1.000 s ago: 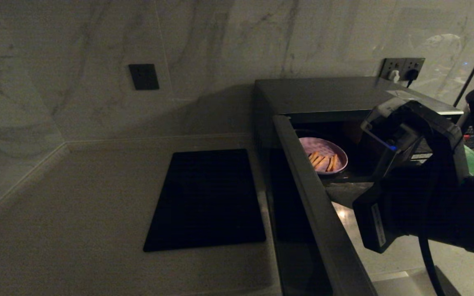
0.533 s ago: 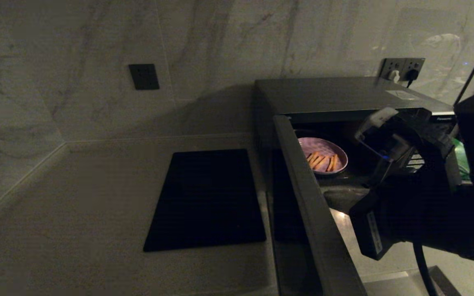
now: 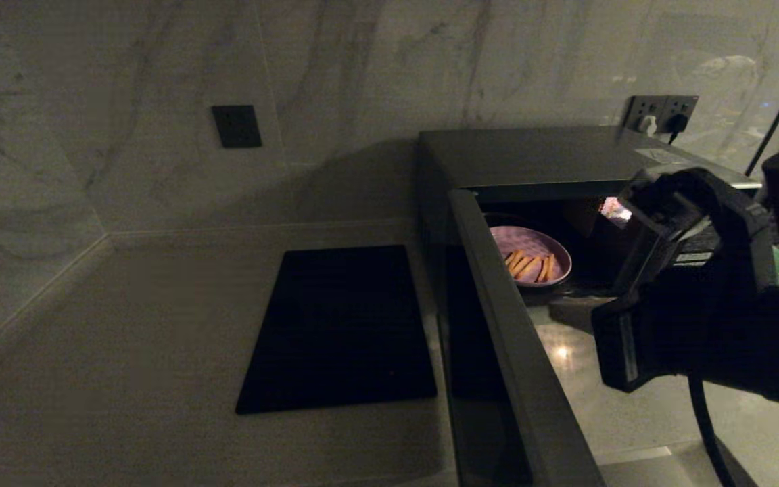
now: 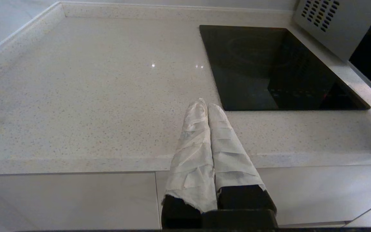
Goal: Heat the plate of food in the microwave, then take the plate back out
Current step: Take the plate out of the microwave
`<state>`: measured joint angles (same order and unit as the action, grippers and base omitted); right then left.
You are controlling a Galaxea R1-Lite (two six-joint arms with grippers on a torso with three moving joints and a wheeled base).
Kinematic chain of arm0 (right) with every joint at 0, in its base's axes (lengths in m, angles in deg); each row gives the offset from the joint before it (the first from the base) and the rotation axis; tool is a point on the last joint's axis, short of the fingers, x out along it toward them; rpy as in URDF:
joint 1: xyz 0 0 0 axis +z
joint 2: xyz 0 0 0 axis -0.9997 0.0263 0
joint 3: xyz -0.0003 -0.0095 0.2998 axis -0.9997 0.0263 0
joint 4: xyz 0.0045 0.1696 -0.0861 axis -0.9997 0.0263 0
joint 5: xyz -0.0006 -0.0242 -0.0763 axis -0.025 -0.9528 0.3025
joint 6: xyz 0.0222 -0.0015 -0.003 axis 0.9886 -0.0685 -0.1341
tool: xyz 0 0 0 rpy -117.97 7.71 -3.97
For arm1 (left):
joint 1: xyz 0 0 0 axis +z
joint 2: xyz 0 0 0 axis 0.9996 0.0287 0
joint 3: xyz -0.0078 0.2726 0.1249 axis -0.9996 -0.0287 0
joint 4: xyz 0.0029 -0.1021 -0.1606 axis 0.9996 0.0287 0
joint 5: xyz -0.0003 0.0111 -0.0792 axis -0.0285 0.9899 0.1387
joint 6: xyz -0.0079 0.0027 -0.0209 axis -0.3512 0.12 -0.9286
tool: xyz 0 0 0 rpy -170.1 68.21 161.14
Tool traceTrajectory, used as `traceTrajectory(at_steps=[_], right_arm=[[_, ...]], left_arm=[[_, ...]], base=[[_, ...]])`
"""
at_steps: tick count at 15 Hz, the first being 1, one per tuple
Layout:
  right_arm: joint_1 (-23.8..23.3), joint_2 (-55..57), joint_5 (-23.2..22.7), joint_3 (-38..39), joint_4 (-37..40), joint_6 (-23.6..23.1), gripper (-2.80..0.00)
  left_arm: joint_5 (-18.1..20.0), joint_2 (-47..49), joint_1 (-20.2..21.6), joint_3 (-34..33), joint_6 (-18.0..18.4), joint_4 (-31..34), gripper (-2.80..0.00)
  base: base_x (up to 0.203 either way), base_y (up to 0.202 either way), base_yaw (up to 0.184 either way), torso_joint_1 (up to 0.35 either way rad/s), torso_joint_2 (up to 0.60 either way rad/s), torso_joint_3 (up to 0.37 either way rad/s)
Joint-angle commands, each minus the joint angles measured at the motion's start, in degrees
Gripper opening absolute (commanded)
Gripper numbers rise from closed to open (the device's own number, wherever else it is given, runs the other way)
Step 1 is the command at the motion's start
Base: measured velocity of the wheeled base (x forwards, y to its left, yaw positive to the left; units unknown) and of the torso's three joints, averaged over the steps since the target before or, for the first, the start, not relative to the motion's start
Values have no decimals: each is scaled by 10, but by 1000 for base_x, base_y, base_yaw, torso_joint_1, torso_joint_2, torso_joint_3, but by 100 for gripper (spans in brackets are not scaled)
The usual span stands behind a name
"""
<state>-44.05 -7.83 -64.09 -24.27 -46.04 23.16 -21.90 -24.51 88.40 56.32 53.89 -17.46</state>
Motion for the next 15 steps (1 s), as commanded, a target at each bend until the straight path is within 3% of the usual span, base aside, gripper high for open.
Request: traceTrajectory(at_steps=[1, 5, 8, 9, 11, 13, 15], right_arm=[[-72, -19, 11, 1, 2, 9, -280], [-277, -81, 9, 5, 43, 40, -280], [-431, -109, -68, 30, 80, 76, -280], [-456, -110, -107, 55, 88, 110, -280], [-461, -108, -171, 78, 91, 157, -280], [-460, -105, -249, 90, 89, 164, -280], [-460, -91, -286, 80, 88, 165, -280]], left_arm=[[0, 0, 0, 0, 0, 0, -280], [0, 0, 0, 0, 0, 0, -280], [0, 0, 0, 0, 0, 0, -280], [0, 0, 0, 0, 0, 0, -280], [-1, 0, 0, 0, 0, 0, -280], [0, 0, 0, 0, 0, 0, -280], [0, 0, 0, 0, 0, 0, -280]], base=[[0, 0, 0, 0, 0, 0], [0, 0, 0, 0, 0, 0], [0, 0, 0, 0, 0, 0], [0, 0, 0, 0, 0, 0], [0, 0, 0, 0, 0, 0], [0, 0, 0, 0, 0, 0], [0, 0, 0, 0, 0, 0]])
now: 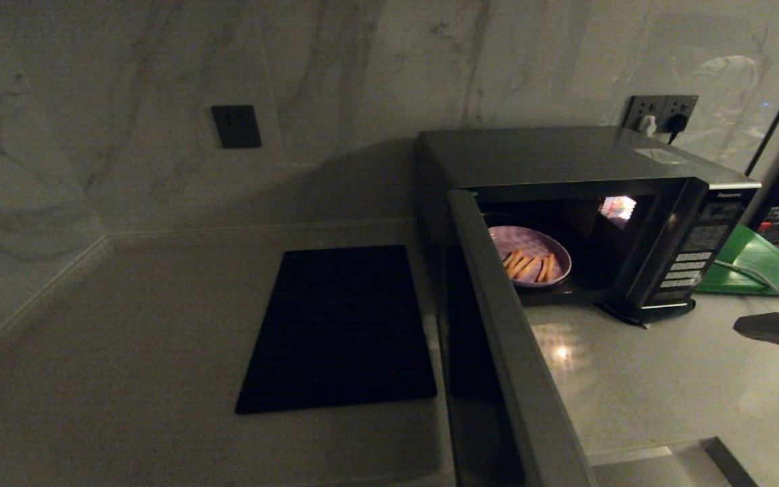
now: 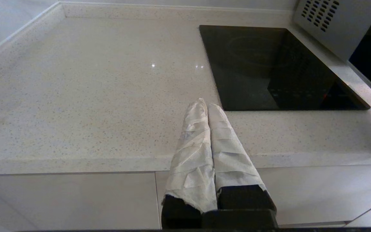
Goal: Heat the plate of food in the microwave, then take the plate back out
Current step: Take the plate out of the microwave
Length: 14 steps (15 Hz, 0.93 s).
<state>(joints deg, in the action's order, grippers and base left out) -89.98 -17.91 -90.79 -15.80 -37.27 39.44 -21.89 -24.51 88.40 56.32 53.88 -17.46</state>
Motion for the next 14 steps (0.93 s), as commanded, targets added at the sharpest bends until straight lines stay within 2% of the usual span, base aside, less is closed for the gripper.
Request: traceTrajectory(at_steps=[1, 3, 6, 7, 8, 9, 11, 14], right_arm=[[-1, 14, -31, -12, 1, 2, -280], [-1, 33, -35, -26, 2, 5, -280], [-1, 76, -41, -53, 2, 42, -280], [-1, 88, -41, -57, 1, 48, -154], [-1, 97, -41, -58, -1, 49, 0], [-1, 110, -41, -57, -17, 53, 0], [-1, 140, -41, -63, -75, 90, 0], [0, 210, -39, -104, -112, 106, 0]], left_arm=[[0, 0, 0, 0, 0, 0, -280], [0, 0, 0, 0, 0, 0, -280], [0, 0, 0, 0, 0, 0, -280], [0, 0, 0, 0, 0, 0, -280], [0, 0, 0, 0, 0, 0, -280], [0, 0, 0, 0, 0, 0, -280], [0, 0, 0, 0, 0, 0, -280], [0, 0, 0, 0, 0, 0, -280]], base=[[0, 0, 0, 0, 0, 0], [0, 0, 0, 0, 0, 0], [0, 0, 0, 0, 0, 0], [0, 0, 0, 0, 0, 0], [0, 0, 0, 0, 0, 0], [0, 0, 0, 0, 0, 0], [0, 0, 0, 0, 0, 0], [0, 0, 0, 0, 0, 0]])
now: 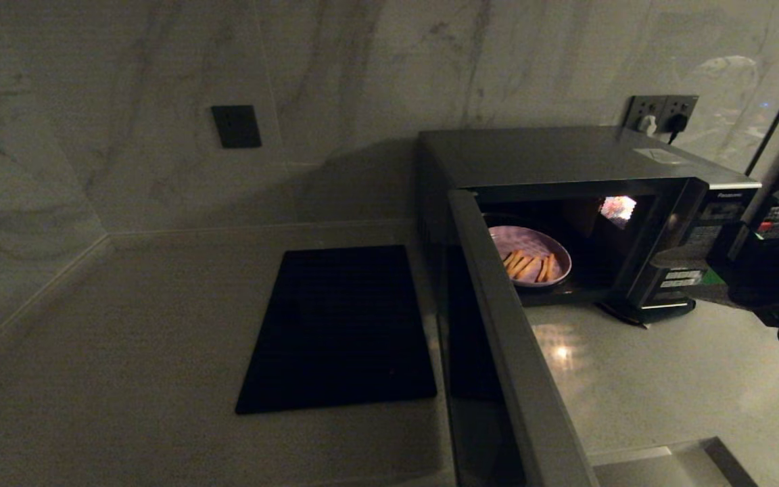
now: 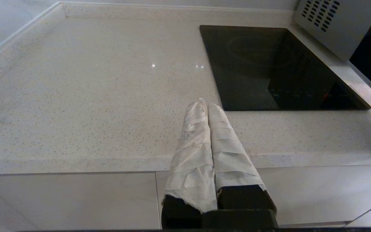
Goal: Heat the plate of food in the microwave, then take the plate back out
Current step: Take the plate out of the microwave
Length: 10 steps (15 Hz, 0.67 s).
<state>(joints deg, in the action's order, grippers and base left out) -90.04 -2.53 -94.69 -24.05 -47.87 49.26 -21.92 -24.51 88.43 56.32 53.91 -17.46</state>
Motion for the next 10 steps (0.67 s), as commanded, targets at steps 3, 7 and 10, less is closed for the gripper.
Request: traceTrajectory(at_steps=[3, 7, 10], right_arm=[[4, 124, 11, -96, -14, 83, 0], [63, 182, 138, -146, -10, 189, 0], [93, 208, 169, -159, -8, 235, 0]], left_arm=[[0, 0, 0, 0, -1, 0, -280], [0, 0, 0, 0, -1, 0, -280], [0, 0, -1, 0, -1, 0, -280]], base=[[0, 0, 0, 0, 0, 0], [0, 0, 0, 0, 0, 0], [0, 0, 0, 0, 0, 0]])
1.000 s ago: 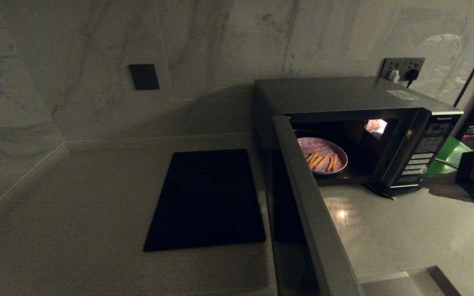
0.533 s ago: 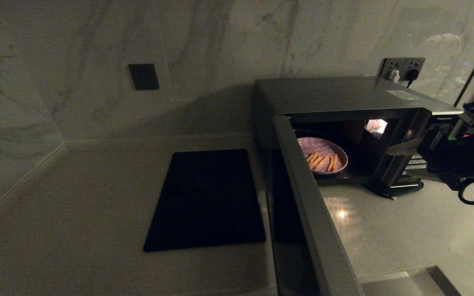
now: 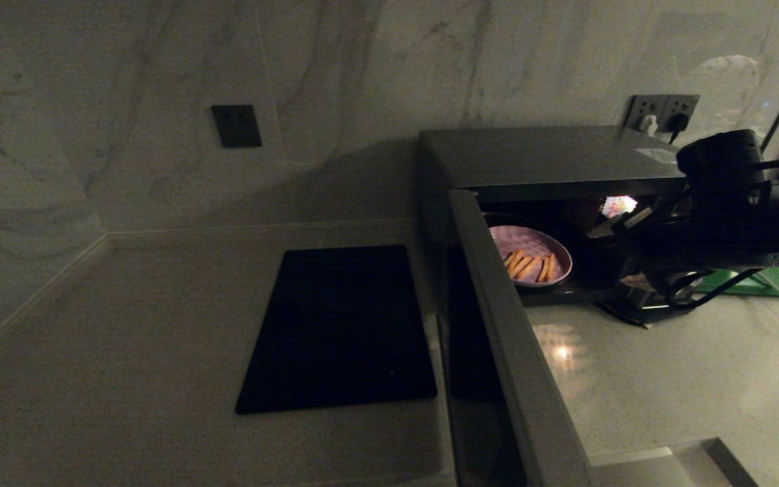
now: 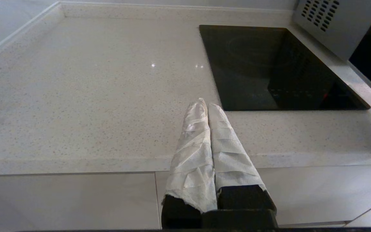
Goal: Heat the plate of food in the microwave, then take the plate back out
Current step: Take the plate out of the microwave
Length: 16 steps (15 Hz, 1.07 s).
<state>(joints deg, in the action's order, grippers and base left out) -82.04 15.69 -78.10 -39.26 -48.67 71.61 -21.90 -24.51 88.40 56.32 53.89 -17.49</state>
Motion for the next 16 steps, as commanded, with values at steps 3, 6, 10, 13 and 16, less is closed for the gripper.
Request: traceTrajectory(at_steps=[3, 6, 10, 13, 16], right_arm=[[19, 67, 7, -53, 24, 42, 0], [20, 108, 8, -87, 49, 79, 0], [10, 139, 8, -87, 47, 139, 0], [3, 159, 4, -92, 23, 139, 0], [3, 179, 3, -105, 9, 123, 0]], left_arm=[[0, 0, 0, 0, 0, 0, -280], [0, 0, 0, 0, 0, 0, -280], [-1, 0, 0, 0, 0, 0, -280], [0, 0, 0, 0, 0, 0, -280], [0, 0, 0, 0, 0, 0, -280]], base=[[0, 0, 0, 0, 0, 0], [0, 0, 0, 0, 0, 0], [0, 0, 0, 0, 0, 0], [0, 0, 0, 0, 0, 0], [0, 0, 0, 0, 0, 0]])
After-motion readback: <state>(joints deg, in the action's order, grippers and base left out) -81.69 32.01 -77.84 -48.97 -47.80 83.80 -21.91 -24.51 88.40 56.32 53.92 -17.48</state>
